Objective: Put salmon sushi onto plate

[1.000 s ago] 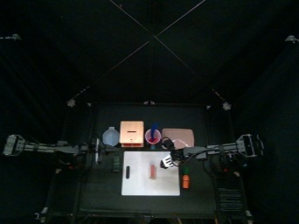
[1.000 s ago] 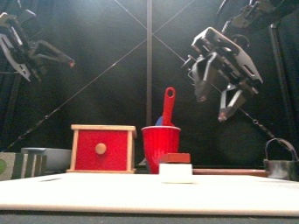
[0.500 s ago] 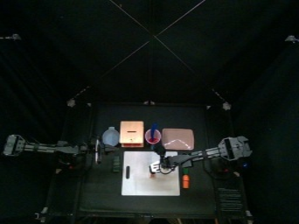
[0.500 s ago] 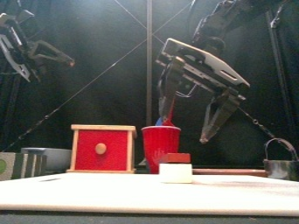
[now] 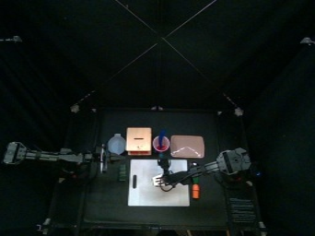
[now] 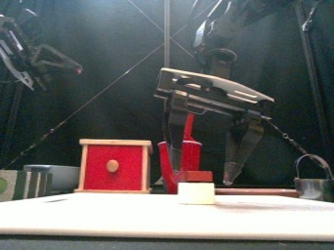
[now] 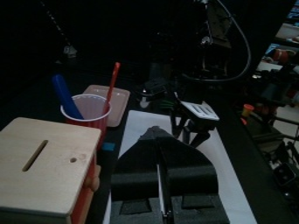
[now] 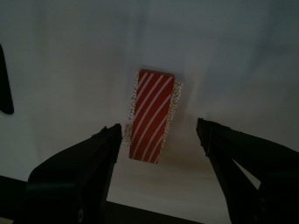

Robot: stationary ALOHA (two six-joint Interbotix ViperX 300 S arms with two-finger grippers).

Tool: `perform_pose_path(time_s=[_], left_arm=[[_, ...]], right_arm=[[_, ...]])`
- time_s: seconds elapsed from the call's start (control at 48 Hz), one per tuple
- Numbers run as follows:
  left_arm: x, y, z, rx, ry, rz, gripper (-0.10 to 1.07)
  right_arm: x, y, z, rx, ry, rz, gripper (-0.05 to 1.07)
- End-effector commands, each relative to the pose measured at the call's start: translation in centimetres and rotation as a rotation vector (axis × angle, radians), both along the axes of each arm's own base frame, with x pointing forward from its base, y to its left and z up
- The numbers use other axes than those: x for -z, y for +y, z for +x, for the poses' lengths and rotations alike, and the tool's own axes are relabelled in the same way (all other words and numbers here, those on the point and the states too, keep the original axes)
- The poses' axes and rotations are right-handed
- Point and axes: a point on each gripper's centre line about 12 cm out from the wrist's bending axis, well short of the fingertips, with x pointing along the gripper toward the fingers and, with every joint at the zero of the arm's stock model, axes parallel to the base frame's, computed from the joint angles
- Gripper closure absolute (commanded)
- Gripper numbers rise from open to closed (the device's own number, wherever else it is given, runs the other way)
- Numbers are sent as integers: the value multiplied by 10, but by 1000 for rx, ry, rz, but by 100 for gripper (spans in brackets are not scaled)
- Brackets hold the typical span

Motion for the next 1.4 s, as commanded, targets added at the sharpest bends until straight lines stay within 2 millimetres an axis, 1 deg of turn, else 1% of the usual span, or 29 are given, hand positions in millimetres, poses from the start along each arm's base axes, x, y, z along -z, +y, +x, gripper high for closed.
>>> perform_pose_path(time_s=[0.0,0.083,0.167,0.292,0.438,0.542,0.625,0.729,0.792,0.917,0.938,1.042,1.125,1.208,1.271,1.375], left_arm=[[-4,0,2,2,-10,5,83],[-4,0,2,2,-10,5,83],[-3,0,2,3,-7,6,83],[-2,0,1,4,-6,11,83],[-1,-1,1,7,-4,17,83],[-1,-1,1,8,-4,17,83],[-1,-1,1,8,-4,16,83],[-1,-1,1,8,-3,14,83],[-1,-1,1,8,-3,14,83],[0,-1,0,8,-1,14,83],[0,-1,1,6,0,14,83],[0,-1,1,6,1,16,83],[0,-1,1,7,2,17,83],[1,0,0,3,2,16,83],[1,0,0,2,1,16,83],[-1,0,1,2,-2,16,83]], right_arm=[[-13,0,9,4,-26,-3,5],[-6,0,16,9,-7,-7,5],[-4,0,22,11,5,-11,5],[0,0,22,22,40,-18,6],[0,0,22,28,55,-19,18],[2,2,23,26,62,-19,30],[2,2,24,24,65,-23,37],[-5,3,22,13,68,-28,38],[-14,5,19,8,67,-29,38],[-39,7,5,-5,69,-42,38],[-46,7,0,-9,68,-45,38],[-65,4,-21,-19,70,-56,38],[-76,-2,-41,-22,80,-56,38],[-79,-8,-64,-29,103,-62,38],[-80,-19,-84,-19,116,-69,38],[-82,-49,-109,23,119,-84,38]])
